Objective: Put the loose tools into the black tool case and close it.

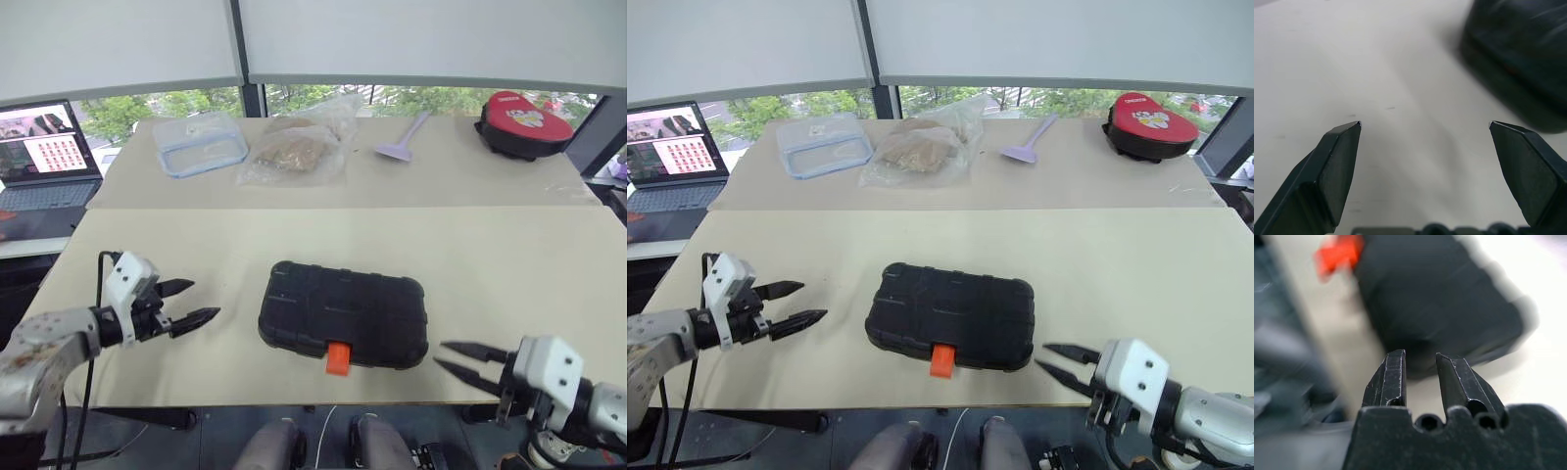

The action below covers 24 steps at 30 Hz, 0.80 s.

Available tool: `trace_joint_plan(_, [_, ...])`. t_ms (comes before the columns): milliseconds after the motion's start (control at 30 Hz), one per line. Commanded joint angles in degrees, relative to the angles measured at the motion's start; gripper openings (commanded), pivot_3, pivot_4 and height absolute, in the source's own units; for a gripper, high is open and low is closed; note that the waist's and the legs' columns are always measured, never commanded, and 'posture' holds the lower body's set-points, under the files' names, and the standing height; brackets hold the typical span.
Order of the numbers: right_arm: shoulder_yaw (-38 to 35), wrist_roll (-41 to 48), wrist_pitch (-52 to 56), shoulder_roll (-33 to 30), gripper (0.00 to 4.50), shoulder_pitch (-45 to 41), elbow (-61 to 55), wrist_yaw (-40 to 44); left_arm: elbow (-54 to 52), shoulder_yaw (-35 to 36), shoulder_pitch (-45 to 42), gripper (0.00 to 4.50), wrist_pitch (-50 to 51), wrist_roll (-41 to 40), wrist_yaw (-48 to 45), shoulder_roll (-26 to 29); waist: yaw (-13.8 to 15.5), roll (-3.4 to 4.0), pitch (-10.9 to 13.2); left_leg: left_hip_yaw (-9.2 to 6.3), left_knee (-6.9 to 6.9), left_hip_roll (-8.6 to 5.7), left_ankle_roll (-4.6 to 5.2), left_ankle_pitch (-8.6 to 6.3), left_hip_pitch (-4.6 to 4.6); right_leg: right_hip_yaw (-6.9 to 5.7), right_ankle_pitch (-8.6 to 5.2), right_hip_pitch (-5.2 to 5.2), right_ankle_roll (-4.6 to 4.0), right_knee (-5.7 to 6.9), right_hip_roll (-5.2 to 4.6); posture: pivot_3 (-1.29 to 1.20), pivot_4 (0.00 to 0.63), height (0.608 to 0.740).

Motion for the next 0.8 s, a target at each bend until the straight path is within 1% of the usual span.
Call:
trace_joint_plan(33, [1.2, -1.2, -1.1, -1.1, 0.01, 0.8, -1.6, 2.9, 10.7, -7.2, -12.2, 4.24, -9.0, 6.8, -3.5, -2.3, 0.1, -0.11, 0.0, 0.0, 0.02, 0.0, -0.03, 0.01, -0.02, -0.05, 0.05, -0.01, 0.03, -0.03, 0.02, 0.0, 0.15, 0.722])
trace_joint_plan(100, [2.4, -1.9, 0.0, -1.4, 0.0, -0.7, -2.2, 2.5, 15.7, -10.1, -17.9, 3.72, -12.5, 8.8, -5.3, -4.9, 0.2, -0.16, 0.0, -0.04, 0.07, -0.1, -0.01, -0.01, 0.01, -0.09, 0.03, 0.11, 0.1, -0.08, -0.07, 0.0, 0.15, 0.722])
trace_joint_plan(200, [5.4, -3.5, 2.6, -2.1, 0.0, -3.7, -2.6, 1.5, 23.2, -14.5, -25.8, 2.56, -16.7, 11.6, -8.5, -9.5, -0.2, -0.24, 0.0, 0.0, 0.1, -0.13, 0.04, -0.03, -0.11, -0.1, 0.1, 0.19, 0.19, -0.14, -0.08, 0.0, 0.15, 0.722])
trace_joint_plan(267, [7.4, -4.8, 3.4, -2.5, 0.0, -5.8, -2.3, 1.2, 27.0, -16.6, -29.0, 1.75, -19.7, 13.3, -10.6, -11.7, -0.6, -0.3, 0.0, 0.02, 0.11, -0.14, 0.08, -0.02, -0.18, -0.1, 0.1, 0.11, 0.2, -0.14, -0.1, 0.0, 0.15, 0.722])
trace_joint_plan(300, [8.5, -5.3, 3.7, -2.6, 0.0, -7.1, -2.1, 1.1, 28.7, -17.7, -30.3, 1.56, -21.2, 14.2, -11.5, -12.8, -0.8, -0.33, 0.0, 0.03, 0.1, -0.14, 0.12, 0.0, -0.21, -0.09, 0.1, 0.06, 0.2, -0.15, -0.09, 0.0, 0.15, 0.722])
trace_joint_plan(333, [9.9, -5.9, 4.2, -2.6, 0.0, -8.6, -1.8, 0.9, 30.9, -18.8, -32.0, 1.05, -23.0, 15.3, -11.9, -14.4, -1.0, -0.33, 0.0, 0.05, 0.1, -0.12, 0.32, 0.11, -0.31, -0.06, 0.1, -0.08, 0.19, -0.08, -0.09, 0.0, 0.15, 0.722])
trace_joint_plan(367, [10.9, -6.3, 4.6, -2.5, 0.0, -9.7, -1.7, 0.7, 32.7, -19.6, -33.2, 0.88, -24.4, 16.1, -12.2, -15.5, -1.0, -0.34, 0.1, 0.06, 0.1, -0.1, 0.44, 0.18, -0.38, -0.04, 0.1, -0.17, 0.18, -0.05, -0.09, 0.0, 0.15, 0.722])
trace_joint_plan(400, [12.1, -6.8, 5.2, -2.4, 0.0, -11.2, -1.3, 0.4, 34.7, -20.5, -34.6, 0.58, -25.8, 17.2, -12.4, -16.9, -1.0, -0.33, 0.1, 0.04, 0.11, -0.1, 0.44, 0.19, -0.45, -0.03, 0.09, -0.23, 0.18, -0.03, -0.09, 0.0, 0.15, 0.722])
trace_joint_plan(433, [13.6, -7.8, 5.6, -2.2, 0.0, -13.1, -0.7, 0.0, 36.9, -21.7, -36.1, 0.15, -27.5, 18.6, -12.6, -18.4, -1.0, -0.33, 0.1, 0.04, 0.17, -0.09, 0.43, 0.2, -0.6, -0.03, 0.1, -0.34, 0.17, -0.01, -0.09, 0.0, 0.15, 0.722])
trace_joint_plan(467, [14.6, -8.4, 5.9, -2.1, 0.0, -14.3, -0.2, -0.3, 38.3, -22.5, -37.1, 0.02, -28.6, 19.6, -12.7, -19.4, -1.0, -0.35, 0.1, 0.04, 0.24, -0.09, 0.44, 0.2, -0.75, 0.0, 0.1, -0.46, 0.17, 0.04, -0.1, 0.0, 0.15, 0.722])
trace_joint_plan(500, [15.3, -8.9, 6.1, -2.1, 0.0, -15.2, 0.1, -0.5, 39.7, -22.9, -37.8, 0.02, -29.7, 20.3, -12.9, -20.1, -0.9, -0.36, 0.1, -0.02, 0.38, -0.08, 0.44, 0.2, -0.82, -0.01, 0.1, -0.45, 0.16, 0.05, -0.08, 0.0, 0.15, 0.722])
trace_joint_plan(600, [18.9, -12.6, 7.8, -0.1, 0.0, -22.0, 5.4, -3.9, 42.6, -26.2, -39.8, 0.02, -34.8, 23.4, -16.9, -21.8, -0.7, -0.37, 0.1, -0.05, 0.66, -0.1, 0.46, 0.19, -1.08, -0.06, 0.11, -0.53, 0.17, 0.06, -0.09, 0.0, 0.15, 0.722])
trace_joint_plan(667, [18.8, -12.4, 9.4, 2.0, 0.0, -25.7, 8.0, -6.0, 41.5, -27.0, -39.5, 0.02, -35.7, 23.3, -20.8, -20.9, -1.0, -0.56, 0.1, -0.04, 0.66, -0.1, 0.47, 0.19, -1.05, -0.04, 0.11, -0.51, 0.16, 0.05, -0.08, 0.0, 0.15, 0.722])
trace_joint_plan(800, [16.6, -13.8, 11.1, 5.5, 0.0, -32.7, 14.1, -11.5, 37.1, -26.3, -37.3, 0.02, -34.3, 21.2, -28.8, -17.6, -1.6, -0.55, 0.1, -0.03, 0.66, -0.08, 0.47, 0.19, -1.18, -0.01, 0.14, -0.67, 0.12, 0.12, -0.09, 0.0, 0.15, 0.722])
